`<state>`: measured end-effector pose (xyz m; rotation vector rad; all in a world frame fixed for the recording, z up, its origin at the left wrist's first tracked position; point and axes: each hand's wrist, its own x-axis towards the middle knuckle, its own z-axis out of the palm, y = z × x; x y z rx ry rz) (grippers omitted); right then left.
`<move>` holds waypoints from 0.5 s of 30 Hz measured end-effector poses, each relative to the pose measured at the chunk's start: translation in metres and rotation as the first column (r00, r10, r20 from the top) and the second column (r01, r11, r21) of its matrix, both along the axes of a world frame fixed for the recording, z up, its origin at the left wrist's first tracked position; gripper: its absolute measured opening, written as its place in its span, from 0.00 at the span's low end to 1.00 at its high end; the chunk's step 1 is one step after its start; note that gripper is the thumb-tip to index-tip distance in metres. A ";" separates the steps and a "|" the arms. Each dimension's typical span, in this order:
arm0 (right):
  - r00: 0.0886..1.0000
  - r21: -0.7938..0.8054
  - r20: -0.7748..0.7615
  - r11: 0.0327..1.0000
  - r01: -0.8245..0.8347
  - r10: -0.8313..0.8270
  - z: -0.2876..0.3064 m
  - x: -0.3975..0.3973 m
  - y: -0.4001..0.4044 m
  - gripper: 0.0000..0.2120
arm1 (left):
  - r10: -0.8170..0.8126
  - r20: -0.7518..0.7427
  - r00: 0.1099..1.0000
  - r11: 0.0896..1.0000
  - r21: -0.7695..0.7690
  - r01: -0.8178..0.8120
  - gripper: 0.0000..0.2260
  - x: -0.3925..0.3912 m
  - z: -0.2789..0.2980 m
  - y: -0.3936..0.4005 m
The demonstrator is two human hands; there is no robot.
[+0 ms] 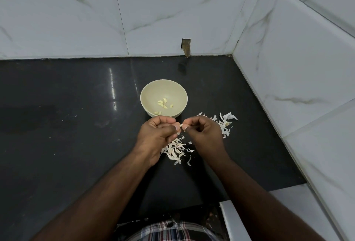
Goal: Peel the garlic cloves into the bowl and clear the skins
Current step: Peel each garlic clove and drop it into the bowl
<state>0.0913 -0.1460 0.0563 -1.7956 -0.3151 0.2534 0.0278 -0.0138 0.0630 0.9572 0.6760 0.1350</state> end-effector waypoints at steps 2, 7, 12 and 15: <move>0.992 0.079 -0.129 0.997 0.017 -0.007 0.007 0.002 0.000 0.08 | 0.011 0.009 1.000 0.999 0.037 -0.012 0.09 0.000 -0.001 0.000; 0.867 0.262 -0.499 0.955 0.138 0.012 0.018 0.005 0.001 0.10 | 0.015 0.063 0.998 1.000 -0.023 -0.013 0.10 -0.002 -0.004 0.001; 0.709 0.321 -0.696 0.933 0.161 0.117 0.019 0.009 -0.002 0.10 | -0.030 0.086 0.996 0.992 -0.118 0.040 0.10 -0.004 -0.004 0.002; 0.701 0.310 -0.697 0.945 0.105 0.151 0.017 0.010 -0.004 0.11 | -0.054 0.084 0.995 0.988 -0.141 0.065 0.10 -0.005 -0.003 0.002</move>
